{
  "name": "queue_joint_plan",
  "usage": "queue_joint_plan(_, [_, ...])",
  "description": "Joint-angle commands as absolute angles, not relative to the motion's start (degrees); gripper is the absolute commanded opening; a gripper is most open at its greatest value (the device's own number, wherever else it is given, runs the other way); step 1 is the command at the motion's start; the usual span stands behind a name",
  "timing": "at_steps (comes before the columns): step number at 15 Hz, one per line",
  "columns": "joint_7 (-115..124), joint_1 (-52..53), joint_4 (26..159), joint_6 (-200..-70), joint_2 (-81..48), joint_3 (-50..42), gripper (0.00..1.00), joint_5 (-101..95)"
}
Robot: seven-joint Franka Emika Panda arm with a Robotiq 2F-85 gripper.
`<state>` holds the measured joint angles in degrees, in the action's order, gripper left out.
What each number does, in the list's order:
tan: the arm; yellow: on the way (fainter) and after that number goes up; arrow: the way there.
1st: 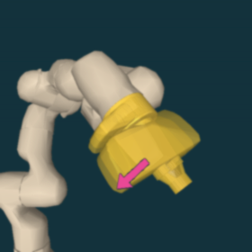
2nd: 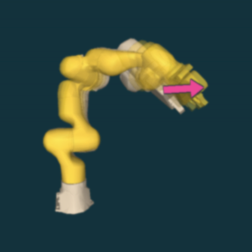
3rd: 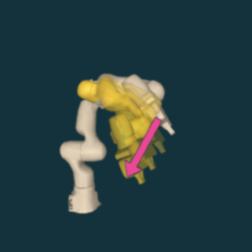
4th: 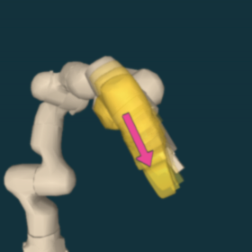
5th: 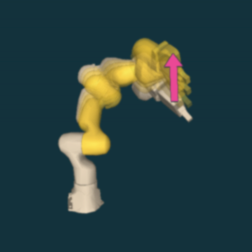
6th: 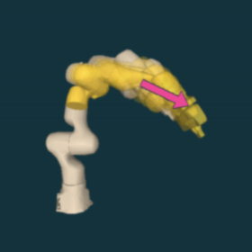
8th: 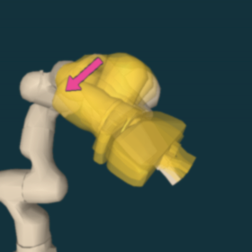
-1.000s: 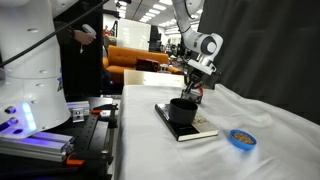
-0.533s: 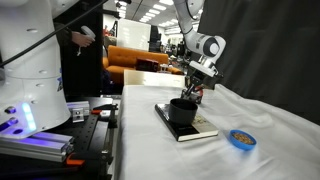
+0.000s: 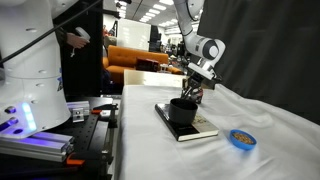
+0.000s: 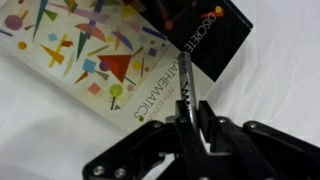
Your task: Move the marker from the cup to the table
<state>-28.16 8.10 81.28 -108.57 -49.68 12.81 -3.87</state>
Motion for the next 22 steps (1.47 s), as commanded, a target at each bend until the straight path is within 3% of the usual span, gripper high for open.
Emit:
queue_joint_plan(1, [-28.4, 7.8, 84.0, -108.0, -47.3, 13.6, 0.04, -3.2])
queue_joint_plan(22, [-33.1, 11.0, 81.5, -109.5, -45.9, 19.2, 0.04, 0.1])
